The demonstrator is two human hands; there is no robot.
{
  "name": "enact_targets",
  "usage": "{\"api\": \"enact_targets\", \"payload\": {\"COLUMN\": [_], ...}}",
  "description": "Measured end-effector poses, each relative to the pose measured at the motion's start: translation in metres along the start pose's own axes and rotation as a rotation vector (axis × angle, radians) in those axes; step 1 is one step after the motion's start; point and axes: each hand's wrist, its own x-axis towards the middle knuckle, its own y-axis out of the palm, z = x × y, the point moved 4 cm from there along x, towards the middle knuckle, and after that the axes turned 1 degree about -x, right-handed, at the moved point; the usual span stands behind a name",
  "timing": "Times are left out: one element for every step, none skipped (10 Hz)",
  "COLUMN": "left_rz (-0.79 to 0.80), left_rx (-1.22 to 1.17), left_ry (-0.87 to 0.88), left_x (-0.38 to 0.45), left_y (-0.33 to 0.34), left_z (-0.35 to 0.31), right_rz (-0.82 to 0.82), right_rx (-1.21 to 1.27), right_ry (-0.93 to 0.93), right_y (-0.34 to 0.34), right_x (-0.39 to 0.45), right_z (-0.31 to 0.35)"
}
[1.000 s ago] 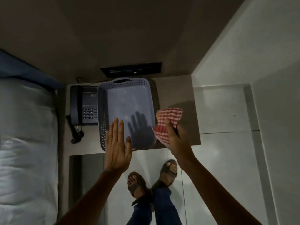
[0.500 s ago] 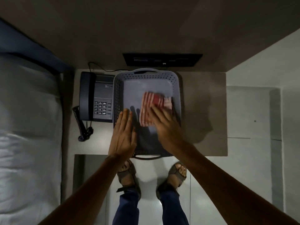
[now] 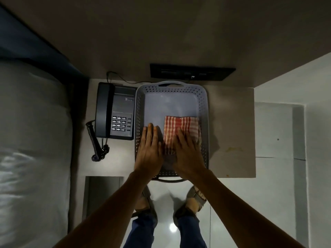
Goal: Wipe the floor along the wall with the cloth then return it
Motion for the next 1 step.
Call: {"api": "enact_targets", "payload": {"left_rz": [-0.038], "left_rx": [-0.093], "left_ry": [0.055], "left_x": [-0.0126], "left_y": [-0.0274], "left_z": [-0.0215], "right_rz": [-0.103], "right_rx": [0.175], "right_ry": [-0.020], "right_y": [-0.0289], "right_x": [-0.0165], "right_z": [-0.0015]}}
